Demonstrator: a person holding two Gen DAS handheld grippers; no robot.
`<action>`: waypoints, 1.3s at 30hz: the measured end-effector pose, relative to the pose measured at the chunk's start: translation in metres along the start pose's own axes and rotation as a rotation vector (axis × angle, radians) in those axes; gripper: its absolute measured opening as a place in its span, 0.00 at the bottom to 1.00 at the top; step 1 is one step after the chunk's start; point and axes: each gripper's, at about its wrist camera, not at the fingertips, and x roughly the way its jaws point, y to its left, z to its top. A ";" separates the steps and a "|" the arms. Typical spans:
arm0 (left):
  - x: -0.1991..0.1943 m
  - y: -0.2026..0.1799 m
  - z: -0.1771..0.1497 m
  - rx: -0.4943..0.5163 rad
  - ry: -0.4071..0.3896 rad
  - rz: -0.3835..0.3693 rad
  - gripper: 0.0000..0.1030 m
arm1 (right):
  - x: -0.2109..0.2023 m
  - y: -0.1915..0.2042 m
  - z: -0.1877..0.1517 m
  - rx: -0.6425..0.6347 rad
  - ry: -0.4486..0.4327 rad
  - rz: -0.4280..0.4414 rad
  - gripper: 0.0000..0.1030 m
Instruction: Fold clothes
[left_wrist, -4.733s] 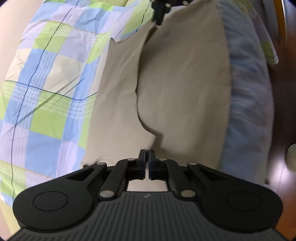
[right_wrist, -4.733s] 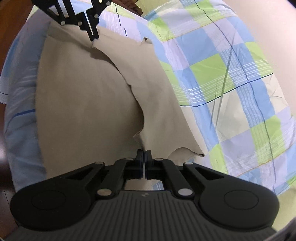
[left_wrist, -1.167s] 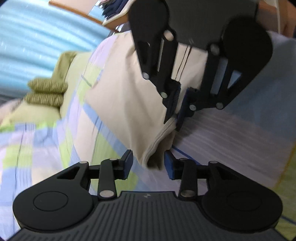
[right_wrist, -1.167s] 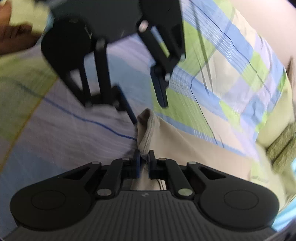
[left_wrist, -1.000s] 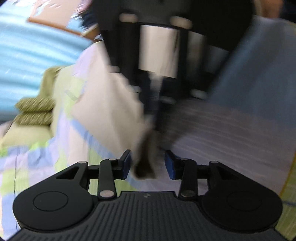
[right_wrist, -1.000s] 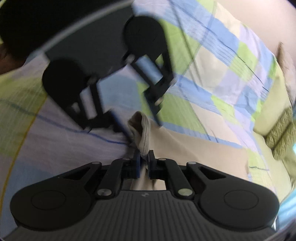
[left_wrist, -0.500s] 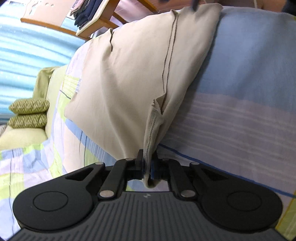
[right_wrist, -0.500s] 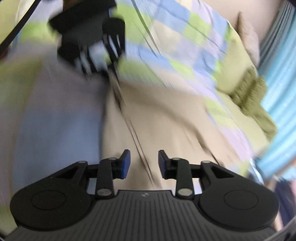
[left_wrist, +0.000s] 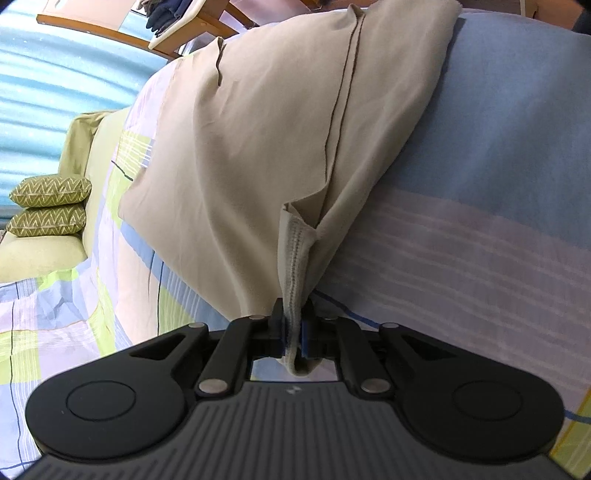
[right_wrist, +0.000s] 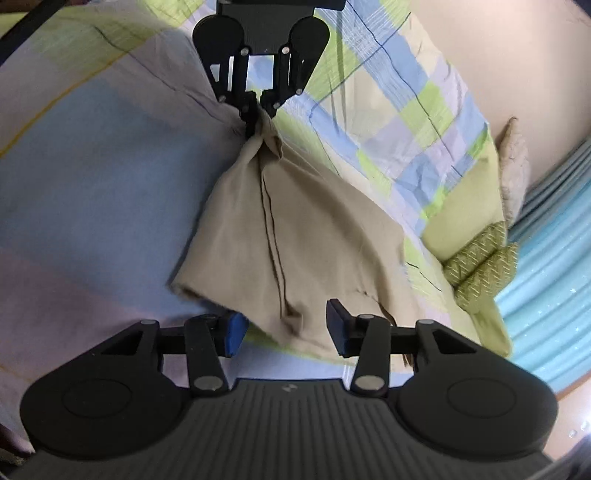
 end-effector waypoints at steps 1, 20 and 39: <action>-0.002 0.003 0.005 -0.003 0.003 -0.008 0.05 | 0.003 -0.004 0.001 0.015 0.009 0.032 0.01; 0.065 0.205 0.086 0.013 0.031 -0.087 0.05 | 0.051 -0.239 -0.106 1.209 0.068 0.444 0.01; 0.138 0.309 0.088 -0.310 0.035 -0.278 0.43 | 0.061 -0.236 -0.128 1.298 0.133 0.306 0.32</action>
